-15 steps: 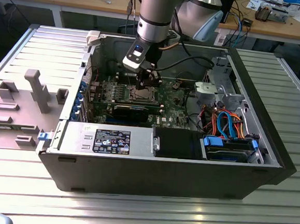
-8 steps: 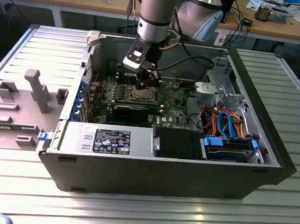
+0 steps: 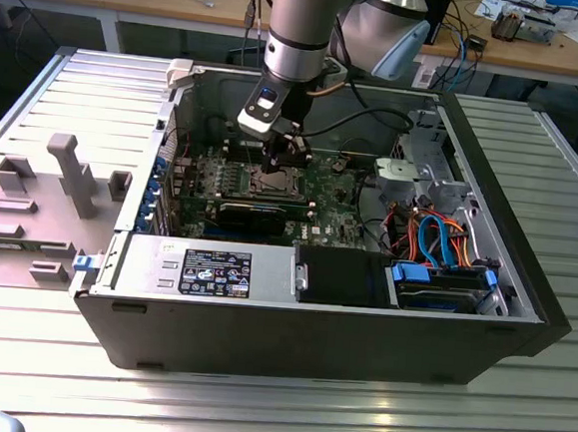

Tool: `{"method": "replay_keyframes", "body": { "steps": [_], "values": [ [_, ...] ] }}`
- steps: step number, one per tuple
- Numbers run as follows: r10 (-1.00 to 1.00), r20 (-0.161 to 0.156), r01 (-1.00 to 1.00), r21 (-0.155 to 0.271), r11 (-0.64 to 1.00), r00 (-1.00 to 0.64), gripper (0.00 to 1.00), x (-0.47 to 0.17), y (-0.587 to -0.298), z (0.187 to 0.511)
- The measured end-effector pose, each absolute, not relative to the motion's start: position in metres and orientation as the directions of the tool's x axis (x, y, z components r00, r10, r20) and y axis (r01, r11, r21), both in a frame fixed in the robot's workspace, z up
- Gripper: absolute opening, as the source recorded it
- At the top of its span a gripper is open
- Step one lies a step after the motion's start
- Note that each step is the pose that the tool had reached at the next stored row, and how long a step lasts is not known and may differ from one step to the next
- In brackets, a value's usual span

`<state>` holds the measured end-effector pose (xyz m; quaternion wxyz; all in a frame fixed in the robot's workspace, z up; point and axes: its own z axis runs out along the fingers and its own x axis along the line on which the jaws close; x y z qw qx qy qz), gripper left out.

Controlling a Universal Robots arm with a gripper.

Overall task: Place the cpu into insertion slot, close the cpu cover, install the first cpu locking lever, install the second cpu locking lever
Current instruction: 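Install the first cpu locking lever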

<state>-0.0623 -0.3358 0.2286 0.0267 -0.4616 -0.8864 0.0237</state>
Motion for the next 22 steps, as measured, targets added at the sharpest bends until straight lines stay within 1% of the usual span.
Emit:
{"method": "replay_keyframes", "body": {
  "steps": [22],
  "values": [
    [0.800,0.025,0.797,-0.067,0.600,-0.600,0.11,-0.0623,-0.3358,0.2285]
  ]
}}
